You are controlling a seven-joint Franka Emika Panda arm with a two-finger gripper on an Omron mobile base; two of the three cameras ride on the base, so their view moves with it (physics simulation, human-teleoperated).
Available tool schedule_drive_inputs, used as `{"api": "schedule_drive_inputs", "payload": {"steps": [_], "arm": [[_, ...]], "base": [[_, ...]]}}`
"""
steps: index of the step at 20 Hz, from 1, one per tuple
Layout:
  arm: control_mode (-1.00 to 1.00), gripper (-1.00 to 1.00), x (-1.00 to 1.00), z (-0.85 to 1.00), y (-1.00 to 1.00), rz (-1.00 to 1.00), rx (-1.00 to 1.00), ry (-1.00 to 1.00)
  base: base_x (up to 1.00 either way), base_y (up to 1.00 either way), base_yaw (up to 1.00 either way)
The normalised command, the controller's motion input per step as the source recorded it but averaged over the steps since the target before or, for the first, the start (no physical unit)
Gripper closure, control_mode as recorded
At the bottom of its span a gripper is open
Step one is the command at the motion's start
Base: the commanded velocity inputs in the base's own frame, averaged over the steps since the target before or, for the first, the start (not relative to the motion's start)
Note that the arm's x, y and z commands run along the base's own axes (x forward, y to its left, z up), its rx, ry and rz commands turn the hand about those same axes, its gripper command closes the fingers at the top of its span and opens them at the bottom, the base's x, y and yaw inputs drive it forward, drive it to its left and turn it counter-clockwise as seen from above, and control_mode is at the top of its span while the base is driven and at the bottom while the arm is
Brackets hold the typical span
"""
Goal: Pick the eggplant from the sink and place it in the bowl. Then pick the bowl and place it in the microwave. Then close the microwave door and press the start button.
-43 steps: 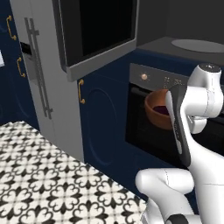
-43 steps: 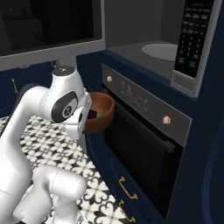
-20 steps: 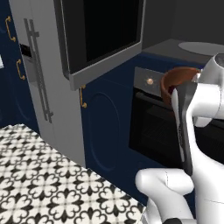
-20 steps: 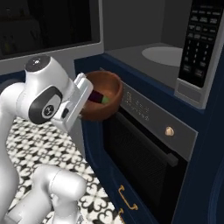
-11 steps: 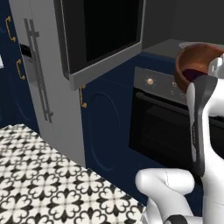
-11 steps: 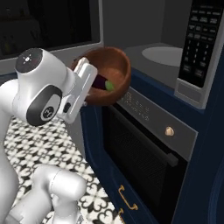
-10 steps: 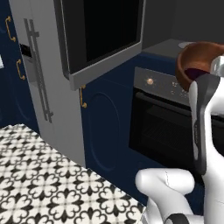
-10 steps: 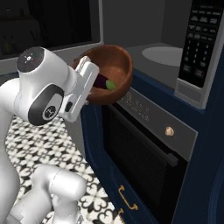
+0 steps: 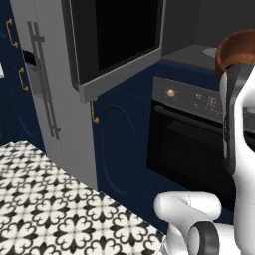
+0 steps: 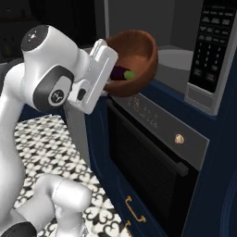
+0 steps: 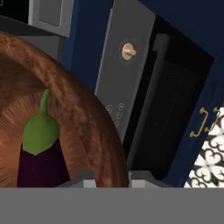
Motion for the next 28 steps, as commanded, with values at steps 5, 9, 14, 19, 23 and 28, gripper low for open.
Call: {"api": "schedule_drive_inputs", "payload": {"steps": [5, 9, 14, 19, 23, 28], "arm": [[-1.00, 1.00, 0.31, 0.32, -0.31, -0.01, 0.01, 0.04], [-1.00, 1.00, 0.47, 0.23, -0.46, 0.00, 0.04, 0.00], [-1.00, 1.00, 0.50, 0.10, -0.43, 0.01, 0.04, 0.00], [-1.00, 1.00, 0.42, 0.09, -0.39, 0.00, 0.03, 0.00], [-1.00, 1.00, 0.54, 0.06, -0.31, 0.00, 0.01, 0.00], [-1.00, 1.00, 0.63, 0.01, -0.31, 0.00, 0.00, 0.01]], "base": [[0.00, 0.00, 0.00], [0.00, 0.00, 0.00], [0.00, 0.00, 0.00], [0.00, 0.00, 0.00], [0.00, 0.00, 0.00], [0.00, 0.00, 0.00]]}}
